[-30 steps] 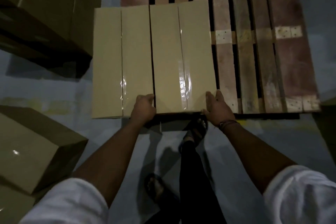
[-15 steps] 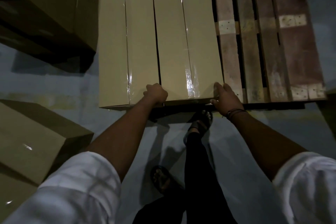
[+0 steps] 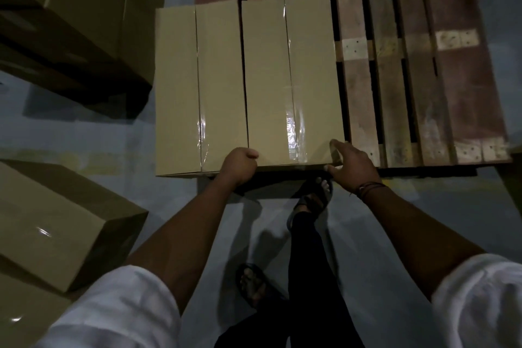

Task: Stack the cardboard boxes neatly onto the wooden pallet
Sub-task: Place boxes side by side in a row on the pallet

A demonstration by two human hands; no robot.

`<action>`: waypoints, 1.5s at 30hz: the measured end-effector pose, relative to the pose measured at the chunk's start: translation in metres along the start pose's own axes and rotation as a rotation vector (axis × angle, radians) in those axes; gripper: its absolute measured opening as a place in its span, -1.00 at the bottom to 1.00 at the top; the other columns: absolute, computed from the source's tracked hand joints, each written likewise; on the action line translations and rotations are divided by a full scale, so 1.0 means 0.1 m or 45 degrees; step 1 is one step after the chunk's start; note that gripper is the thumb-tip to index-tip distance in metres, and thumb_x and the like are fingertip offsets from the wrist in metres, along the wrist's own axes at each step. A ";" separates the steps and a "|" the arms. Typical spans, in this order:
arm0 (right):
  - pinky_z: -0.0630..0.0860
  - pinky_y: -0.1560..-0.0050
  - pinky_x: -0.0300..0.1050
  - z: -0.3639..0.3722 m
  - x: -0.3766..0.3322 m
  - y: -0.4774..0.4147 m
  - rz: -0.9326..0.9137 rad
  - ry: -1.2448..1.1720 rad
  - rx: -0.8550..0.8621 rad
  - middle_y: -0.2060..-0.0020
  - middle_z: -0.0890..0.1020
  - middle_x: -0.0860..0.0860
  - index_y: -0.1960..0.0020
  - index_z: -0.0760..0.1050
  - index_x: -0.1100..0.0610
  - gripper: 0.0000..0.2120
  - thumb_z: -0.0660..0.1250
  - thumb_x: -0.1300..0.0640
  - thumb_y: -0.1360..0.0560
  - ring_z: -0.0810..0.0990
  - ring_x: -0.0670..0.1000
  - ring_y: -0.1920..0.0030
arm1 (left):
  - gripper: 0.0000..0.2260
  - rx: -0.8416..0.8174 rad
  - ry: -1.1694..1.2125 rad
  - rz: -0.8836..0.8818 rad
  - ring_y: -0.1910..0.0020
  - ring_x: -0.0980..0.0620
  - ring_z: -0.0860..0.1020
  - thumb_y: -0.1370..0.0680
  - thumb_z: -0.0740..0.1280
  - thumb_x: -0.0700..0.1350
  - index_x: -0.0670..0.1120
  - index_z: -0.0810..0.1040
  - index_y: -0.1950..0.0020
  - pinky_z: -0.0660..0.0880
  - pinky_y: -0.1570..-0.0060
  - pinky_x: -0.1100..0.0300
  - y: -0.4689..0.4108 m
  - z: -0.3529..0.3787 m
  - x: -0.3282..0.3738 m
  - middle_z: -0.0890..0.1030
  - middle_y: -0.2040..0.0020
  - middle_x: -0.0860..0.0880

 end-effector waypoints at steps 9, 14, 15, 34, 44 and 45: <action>0.15 -0.48 -0.10 -0.14 -0.02 -0.41 0.052 -0.112 -0.010 -0.57 0.18 0.17 -0.61 0.13 0.14 -0.13 0.51 -0.01 -0.46 0.17 0.13 -0.56 | -0.32 0.082 -0.319 0.188 -0.40 -0.23 0.35 -0.52 0.32 -0.28 -0.09 0.16 -0.61 0.36 -0.36 0.03 0.01 0.02 0.10 0.09 -0.55 -0.14; 0.14 -0.49 -0.08 -0.11 -0.16 -0.61 0.091 -0.136 -0.035 -0.61 0.01 0.17 -0.63 0.03 0.12 -0.08 0.49 -0.02 -0.47 0.06 0.12 -0.59 | -0.15 -0.028 -0.737 0.238 -0.52 -0.28 0.04 -0.57 0.39 -0.04 -0.03 -0.13 -0.66 0.29 -0.43 -0.09 -0.13 0.04 0.16 -0.22 -0.65 0.01; 0.12 -0.50 -0.09 -0.10 -0.18 -0.66 0.103 -0.147 -0.033 -0.61 0.01 0.17 -0.63 0.00 0.14 -0.06 0.49 -0.03 -0.48 0.04 0.12 -0.60 | -0.12 -0.027 -0.793 0.249 -0.52 -0.28 0.06 -0.55 0.41 0.00 -0.04 -0.13 -0.65 0.32 -0.41 -0.08 -0.15 0.04 0.15 -0.22 -0.66 0.00; 0.13 -0.41 -0.26 -0.11 -0.03 -0.70 -0.050 -0.286 0.115 -0.61 0.08 0.12 -0.60 0.18 0.02 -0.27 0.35 0.36 -0.52 0.18 0.07 -0.56 | -0.01 0.059 -0.785 0.319 -0.50 -0.14 0.09 -0.46 0.51 0.07 -0.03 -0.09 -0.66 0.41 -0.33 0.02 -0.07 0.00 0.07 -0.21 -0.66 0.09; 0.22 -0.47 -0.12 -0.19 -0.03 -0.74 0.037 -0.223 0.024 -0.62 0.05 0.10 -0.61 0.15 0.02 -0.25 0.34 0.34 -0.52 0.22 0.12 -0.55 | -0.08 0.041 -0.737 0.338 -0.49 -0.15 0.10 -0.48 0.49 0.04 -0.03 -0.04 -0.65 0.37 -0.35 -0.02 -0.06 -0.01 0.12 -0.18 -0.66 0.09; 0.16 -0.43 -0.19 -0.20 -0.03 -0.74 0.057 -0.230 0.033 -0.62 0.06 0.09 -0.61 0.15 0.03 -0.26 0.35 0.33 -0.52 0.21 0.11 -0.56 | -0.11 0.050 -0.701 0.331 -0.50 -0.15 0.09 -0.50 0.48 0.03 -0.03 -0.01 -0.65 0.37 -0.36 -0.02 -0.06 0.00 0.12 -0.17 -0.66 0.09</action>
Point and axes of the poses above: each hand's wrist, its own y-axis away from the middle knuckle, its own z-axis out of the palm, x = y × z, the point moved 4 cm from there along -y, towards the middle knuckle
